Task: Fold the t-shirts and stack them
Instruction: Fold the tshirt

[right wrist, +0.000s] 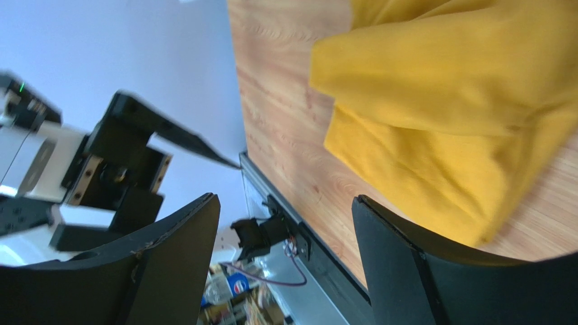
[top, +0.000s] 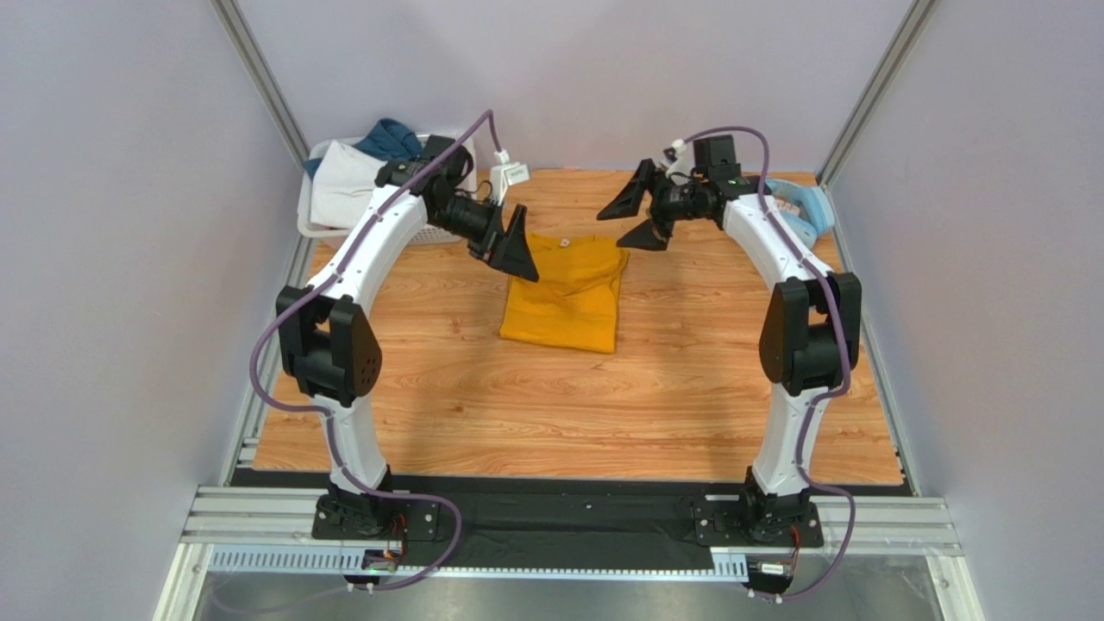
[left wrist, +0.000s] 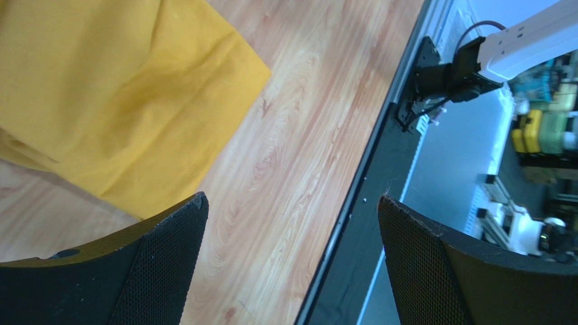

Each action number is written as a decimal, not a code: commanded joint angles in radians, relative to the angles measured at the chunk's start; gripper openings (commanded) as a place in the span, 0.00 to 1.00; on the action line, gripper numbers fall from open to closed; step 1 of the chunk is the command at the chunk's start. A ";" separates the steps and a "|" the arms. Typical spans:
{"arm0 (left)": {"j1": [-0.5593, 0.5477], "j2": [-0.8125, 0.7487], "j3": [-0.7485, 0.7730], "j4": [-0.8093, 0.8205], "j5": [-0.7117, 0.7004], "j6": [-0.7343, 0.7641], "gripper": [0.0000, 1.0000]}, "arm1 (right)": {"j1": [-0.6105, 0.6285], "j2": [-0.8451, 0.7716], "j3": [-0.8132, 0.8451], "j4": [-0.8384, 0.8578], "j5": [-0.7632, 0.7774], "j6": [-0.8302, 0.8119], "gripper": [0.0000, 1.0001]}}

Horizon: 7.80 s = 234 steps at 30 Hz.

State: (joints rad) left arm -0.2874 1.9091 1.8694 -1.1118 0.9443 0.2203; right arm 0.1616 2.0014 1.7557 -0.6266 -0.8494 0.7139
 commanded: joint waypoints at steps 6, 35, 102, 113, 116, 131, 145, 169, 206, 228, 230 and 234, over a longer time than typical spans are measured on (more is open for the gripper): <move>0.002 0.054 -0.116 0.105 0.122 0.036 1.00 | 0.118 0.327 0.222 0.018 -0.157 0.031 0.78; 0.110 0.471 0.379 0.198 -0.131 -0.179 1.00 | -0.020 0.220 0.222 -0.162 0.173 -0.237 0.66; 0.114 0.000 0.317 -0.059 0.186 0.021 0.15 | 0.078 -0.289 -0.091 -0.041 0.082 -0.085 0.00; 0.139 -0.285 0.060 -0.473 0.050 0.438 0.07 | 0.677 -0.609 -0.817 -0.071 0.102 -0.097 0.27; 0.140 -0.236 0.097 -0.438 0.059 0.383 0.11 | 0.708 -0.555 -0.901 -0.157 0.170 -0.149 0.52; 0.059 0.149 0.232 -0.227 -0.009 0.146 0.16 | 0.287 -0.515 -0.530 -0.213 0.567 -0.176 0.52; -0.206 0.120 0.002 -0.164 -0.082 0.240 0.19 | 0.162 0.192 0.013 -0.082 0.205 -0.071 0.23; -0.207 0.203 0.197 -0.231 -0.134 0.208 0.87 | -0.017 0.787 0.758 -0.248 0.152 -0.067 0.25; -0.358 0.145 -0.100 -0.140 -0.228 0.333 0.70 | -0.023 0.728 0.663 -0.116 0.138 0.001 0.18; -0.401 0.303 0.137 -0.108 -0.225 0.241 1.00 | -0.020 0.734 0.665 -0.133 0.148 0.012 0.17; -0.423 0.338 0.166 -0.076 -0.252 0.228 1.00 | -0.017 0.731 0.665 -0.133 0.147 0.010 0.17; -0.430 0.376 0.212 -0.045 -0.285 0.206 1.00 | -0.017 0.729 0.663 -0.131 0.142 0.012 0.17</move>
State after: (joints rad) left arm -0.6979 2.2898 1.9949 -1.1889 0.6899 0.4660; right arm 0.1371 2.7529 2.4390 -0.7364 -0.7700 0.7368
